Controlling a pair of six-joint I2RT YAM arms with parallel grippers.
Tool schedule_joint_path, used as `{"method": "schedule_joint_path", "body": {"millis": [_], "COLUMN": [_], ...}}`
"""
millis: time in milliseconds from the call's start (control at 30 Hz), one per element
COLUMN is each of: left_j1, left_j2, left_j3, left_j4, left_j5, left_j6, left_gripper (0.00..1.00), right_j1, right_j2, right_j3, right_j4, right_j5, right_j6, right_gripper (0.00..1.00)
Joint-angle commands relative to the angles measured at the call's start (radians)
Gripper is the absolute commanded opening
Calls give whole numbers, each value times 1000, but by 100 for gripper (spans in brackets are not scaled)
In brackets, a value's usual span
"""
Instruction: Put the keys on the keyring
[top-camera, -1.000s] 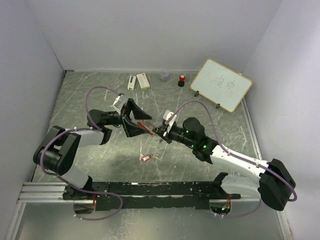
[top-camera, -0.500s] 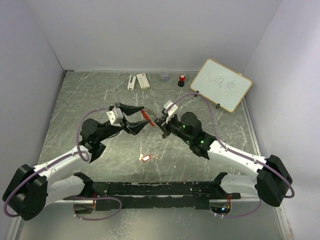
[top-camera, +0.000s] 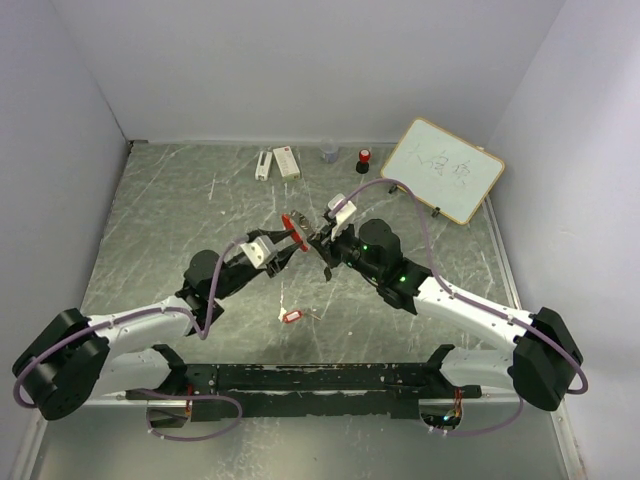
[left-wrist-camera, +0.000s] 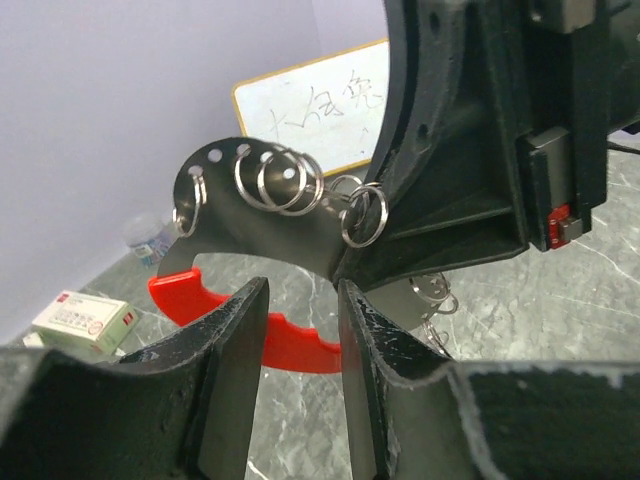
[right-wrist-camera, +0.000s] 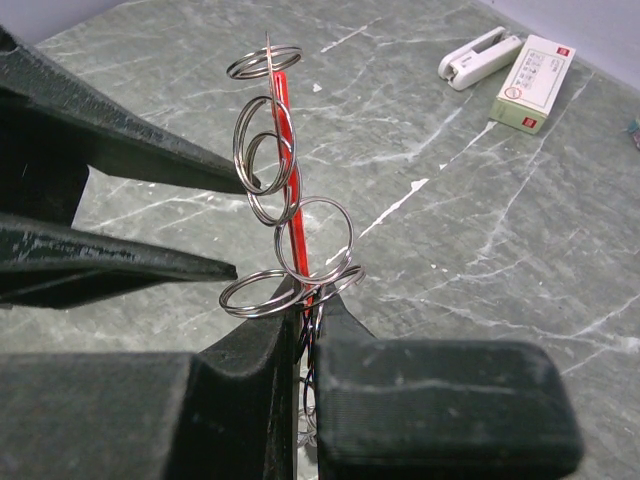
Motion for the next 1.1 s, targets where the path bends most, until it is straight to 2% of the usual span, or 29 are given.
{"method": "schedule_joint_path", "body": {"millis": [0,167,400,533,1067], "left_j1": [-52,-110,-156,-167,-179], "left_j2": [31,80,112,128,181], "left_j3": [-20,-57,-72,-96,-78], "left_j4": [152,278,345,439,472], "left_j5": [-52,-40,-95,-138,-131], "left_j6": [113,203,254,272,318], "left_gripper": [45,47,40,37,36], "right_j1": [-2,-3,-2,-3,-2], "right_j2": [-13,-14,-19,-14,-12], "right_j3": [28,27,24,22,19], "right_j4": [7,3,6,6,17], "right_j5": [3,2,-4,-13,-42], "right_j6": [20,24,24,27,34], "right_gripper": [0,0,0,0,0]}}
